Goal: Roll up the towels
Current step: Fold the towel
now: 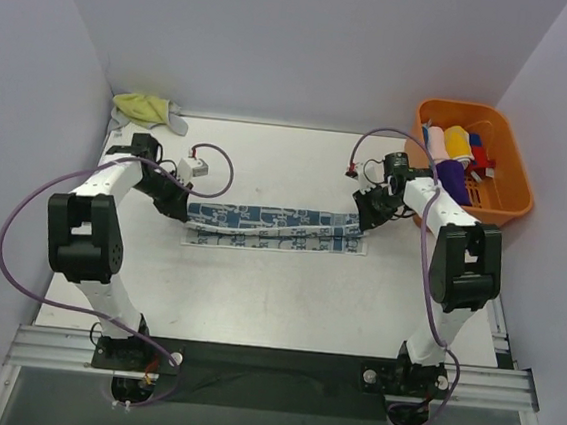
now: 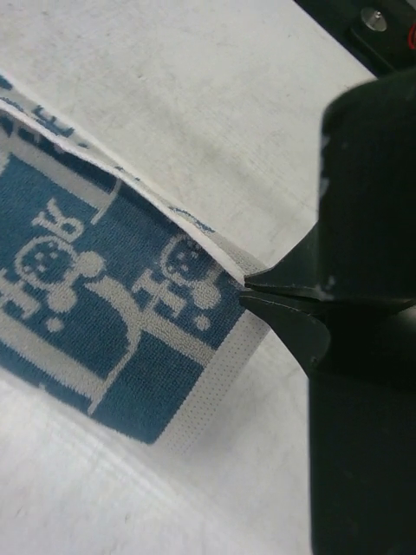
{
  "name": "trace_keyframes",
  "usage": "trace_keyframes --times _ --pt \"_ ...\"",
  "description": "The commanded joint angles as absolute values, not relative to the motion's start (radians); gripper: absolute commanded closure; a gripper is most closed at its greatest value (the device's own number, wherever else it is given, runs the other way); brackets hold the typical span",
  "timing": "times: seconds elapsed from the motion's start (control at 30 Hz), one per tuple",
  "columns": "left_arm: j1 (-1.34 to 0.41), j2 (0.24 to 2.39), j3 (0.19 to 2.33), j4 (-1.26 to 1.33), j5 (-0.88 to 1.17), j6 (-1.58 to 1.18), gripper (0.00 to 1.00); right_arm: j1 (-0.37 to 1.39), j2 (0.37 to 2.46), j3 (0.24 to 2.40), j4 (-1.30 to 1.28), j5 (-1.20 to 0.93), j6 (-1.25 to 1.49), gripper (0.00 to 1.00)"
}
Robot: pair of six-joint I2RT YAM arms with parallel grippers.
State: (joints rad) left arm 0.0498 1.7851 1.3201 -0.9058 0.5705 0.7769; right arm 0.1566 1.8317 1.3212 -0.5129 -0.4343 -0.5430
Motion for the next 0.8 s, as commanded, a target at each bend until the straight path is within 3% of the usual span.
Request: trace_keyframes --times 0.0,0.6,0.77 --pt "0.046 1.824 1.296 -0.976 0.615 0.851 1.00 0.153 1.861 1.319 -0.548 -0.416 -0.545 1.00" --pt "0.035 1.882 1.183 -0.868 0.526 0.828 1.00 0.153 1.896 1.298 -0.551 -0.391 -0.571 1.00" --pt "0.040 1.824 1.177 -0.893 0.593 0.864 0.81 0.153 1.870 1.275 -0.555 -0.403 -0.597 1.00"
